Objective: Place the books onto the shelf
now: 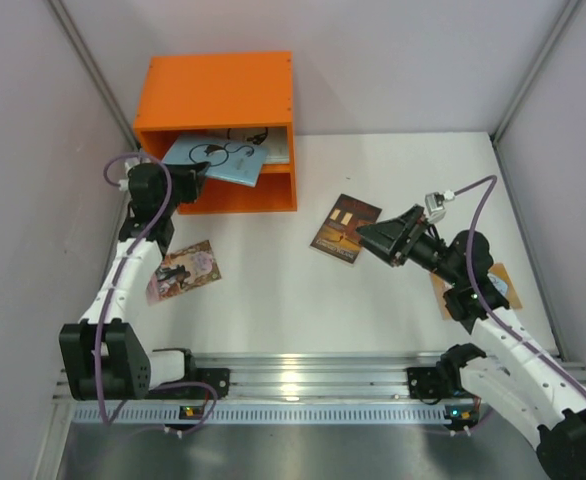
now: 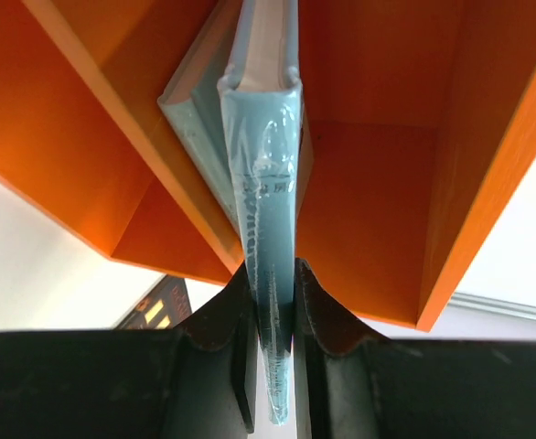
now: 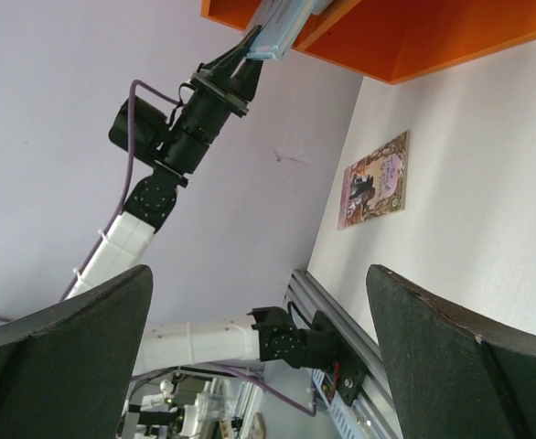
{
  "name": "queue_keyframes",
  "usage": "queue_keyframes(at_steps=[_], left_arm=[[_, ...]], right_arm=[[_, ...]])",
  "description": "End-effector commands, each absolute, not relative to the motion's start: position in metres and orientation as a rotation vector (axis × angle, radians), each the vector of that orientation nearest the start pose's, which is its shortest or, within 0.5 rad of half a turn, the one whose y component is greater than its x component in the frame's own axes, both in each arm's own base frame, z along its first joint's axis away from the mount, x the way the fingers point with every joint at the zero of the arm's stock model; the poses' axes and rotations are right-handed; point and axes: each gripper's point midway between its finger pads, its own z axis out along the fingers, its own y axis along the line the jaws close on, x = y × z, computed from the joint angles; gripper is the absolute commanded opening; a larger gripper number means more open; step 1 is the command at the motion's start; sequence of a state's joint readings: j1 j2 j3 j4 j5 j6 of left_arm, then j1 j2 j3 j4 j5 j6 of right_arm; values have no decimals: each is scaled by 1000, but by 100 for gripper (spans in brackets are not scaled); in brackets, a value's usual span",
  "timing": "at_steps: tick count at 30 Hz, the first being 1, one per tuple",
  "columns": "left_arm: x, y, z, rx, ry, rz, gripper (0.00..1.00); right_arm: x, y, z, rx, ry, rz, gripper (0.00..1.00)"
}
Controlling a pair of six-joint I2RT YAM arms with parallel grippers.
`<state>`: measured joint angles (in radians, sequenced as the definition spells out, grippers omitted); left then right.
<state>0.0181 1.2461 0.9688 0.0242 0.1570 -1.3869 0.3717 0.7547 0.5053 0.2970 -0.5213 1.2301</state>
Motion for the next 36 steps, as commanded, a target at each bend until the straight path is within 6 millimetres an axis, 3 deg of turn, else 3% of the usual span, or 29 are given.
queue_keyframes(at_steps=[1, 13, 21, 30, 36], left_arm=[[435, -60, 379, -1006, 1311, -1224, 0], [458, -77, 373, -984, 1288, -1213, 0], [472, -94, 354, -982, 1343, -1201, 1], [467, -113, 320, -977, 1434, -1188, 27], [461, -119, 303, -982, 1493, -1177, 33]], right_arm=[[227, 216, 313, 206, 1675, 1613, 100], [242, 221, 300, 218, 1694, 1616, 100], [250, 224, 291, 223, 1721, 1616, 100], [256, 223, 290, 216, 1708, 1607, 100], [256, 223, 288, 223, 1708, 1610, 100]])
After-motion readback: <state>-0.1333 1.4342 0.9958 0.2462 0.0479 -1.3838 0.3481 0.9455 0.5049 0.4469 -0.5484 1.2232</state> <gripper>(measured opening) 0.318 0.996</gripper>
